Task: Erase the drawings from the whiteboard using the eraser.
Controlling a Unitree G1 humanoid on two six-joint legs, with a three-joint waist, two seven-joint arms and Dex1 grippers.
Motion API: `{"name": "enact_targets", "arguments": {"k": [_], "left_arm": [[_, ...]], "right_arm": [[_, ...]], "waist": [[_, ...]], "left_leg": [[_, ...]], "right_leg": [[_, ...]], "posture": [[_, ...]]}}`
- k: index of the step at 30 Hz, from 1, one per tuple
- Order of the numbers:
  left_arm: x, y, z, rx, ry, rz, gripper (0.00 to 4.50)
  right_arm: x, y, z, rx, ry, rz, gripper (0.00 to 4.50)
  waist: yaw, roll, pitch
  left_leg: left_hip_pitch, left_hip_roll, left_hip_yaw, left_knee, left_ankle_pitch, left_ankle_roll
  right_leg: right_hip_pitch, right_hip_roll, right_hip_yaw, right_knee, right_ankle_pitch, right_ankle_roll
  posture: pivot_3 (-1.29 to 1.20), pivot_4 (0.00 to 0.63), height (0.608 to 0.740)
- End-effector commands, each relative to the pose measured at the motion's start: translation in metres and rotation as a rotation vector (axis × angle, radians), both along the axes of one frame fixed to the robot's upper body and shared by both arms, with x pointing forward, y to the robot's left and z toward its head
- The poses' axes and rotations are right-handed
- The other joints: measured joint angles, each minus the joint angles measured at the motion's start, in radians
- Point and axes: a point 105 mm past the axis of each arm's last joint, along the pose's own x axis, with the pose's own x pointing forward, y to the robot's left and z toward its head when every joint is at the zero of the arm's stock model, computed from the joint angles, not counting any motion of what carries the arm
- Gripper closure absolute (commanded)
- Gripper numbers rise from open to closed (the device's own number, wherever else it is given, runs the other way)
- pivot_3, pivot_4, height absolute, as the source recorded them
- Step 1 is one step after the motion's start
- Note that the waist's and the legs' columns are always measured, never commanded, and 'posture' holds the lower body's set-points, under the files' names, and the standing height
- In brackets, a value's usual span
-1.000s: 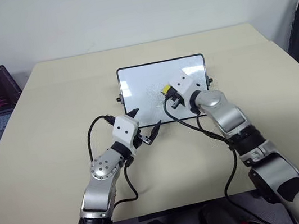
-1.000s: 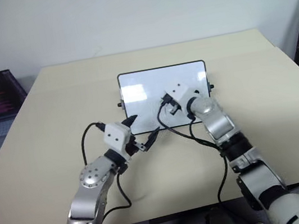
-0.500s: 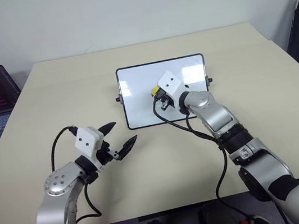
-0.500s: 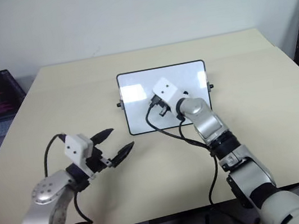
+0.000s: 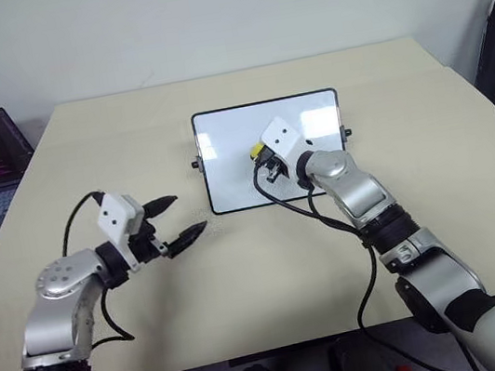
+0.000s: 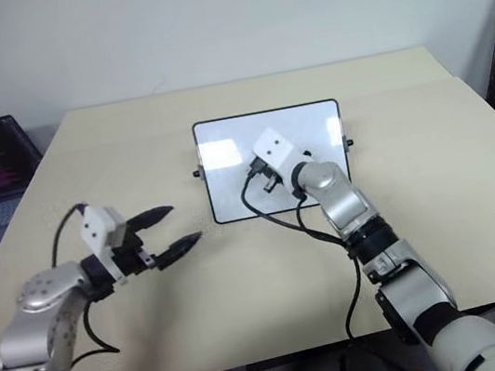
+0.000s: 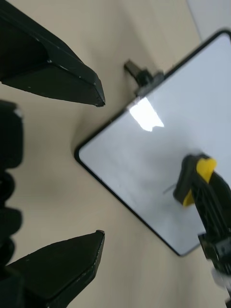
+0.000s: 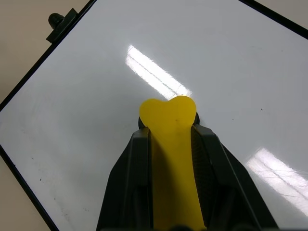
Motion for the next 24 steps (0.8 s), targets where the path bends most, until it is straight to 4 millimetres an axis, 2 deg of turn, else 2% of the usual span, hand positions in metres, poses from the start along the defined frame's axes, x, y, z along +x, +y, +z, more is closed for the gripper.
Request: {"name": "enact_targets", "arguments": {"k": [1, 7, 14, 17, 20, 24], "left_arm": [[0.006, 0.009, 0.016, 0.030, -0.078, 0.016, 0.00], [0.012, -0.001, 0.018, 0.024, -0.102, -0.011, 0.00], [0.011, -0.011, 0.015, 0.021, -0.103, -0.042, 0.00], [0.012, -0.012, 0.016, 0.021, -0.104, -0.046, 0.00], [0.013, -0.014, 0.017, 0.020, -0.106, -0.054, 0.00], [0.012, -0.015, 0.016, 0.019, -0.102, -0.061, 0.00]], "right_arm": [[0.001, -0.004, 0.009, -0.002, -0.034, -0.015, 3.64], [-0.001, 0.006, 0.013, 0.012, -0.042, 0.003, 3.64], [-0.005, 0.023, 0.037, 0.079, -0.083, 0.034, 3.64], [-0.006, 0.027, 0.038, 0.079, -0.086, 0.042, 3.64], [-0.002, 0.020, 0.023, 0.012, -0.085, 0.032, 3.64], [0.004, -0.005, 0.009, -0.068, -0.075, -0.014, 3.64]], "waist": [[0.000, 0.000, 0.000], [-0.001, 0.000, 0.000], [-0.002, 0.000, 0.000], [-0.002, 0.000, 0.000], [0.000, 0.000, 0.000], [0.002, 0.000, 0.000]], "left_leg": [[0.000, 0.000, 0.000, 0.000, 0.000, 0.000], [0.000, 0.000, -0.002, 0.000, 0.000, 0.000], [-0.001, 0.000, -0.003, -0.001, 0.000, 0.000], [-0.002, 0.000, -0.003, -0.001, 0.000, 0.000], [-0.003, 0.000, -0.003, -0.002, -0.001, -0.001], [-0.004, 0.000, -0.003, -0.001, -0.001, -0.001]], "right_leg": [[0.000, 0.000, 0.000, 0.000, 0.000, 0.000], [0.000, -0.001, 0.000, 0.000, 0.000, 0.000], [-0.003, -0.002, 0.001, 0.001, 0.000, 0.000], [-0.004, -0.002, 0.001, 0.001, 0.000, 0.000], [-0.004, -0.002, 0.001, -0.001, 0.000, 0.000], [-0.005, -0.002, 0.000, -0.002, 0.000, 0.000]], "posture": [[0.00, 0.150, 0.740], [0.00, 0.150, 0.740], [0.00, 0.150, 0.740], [0.00, 0.150, 0.740], [0.00, 0.150, 0.740], [0.00, 0.150, 0.740]]}}
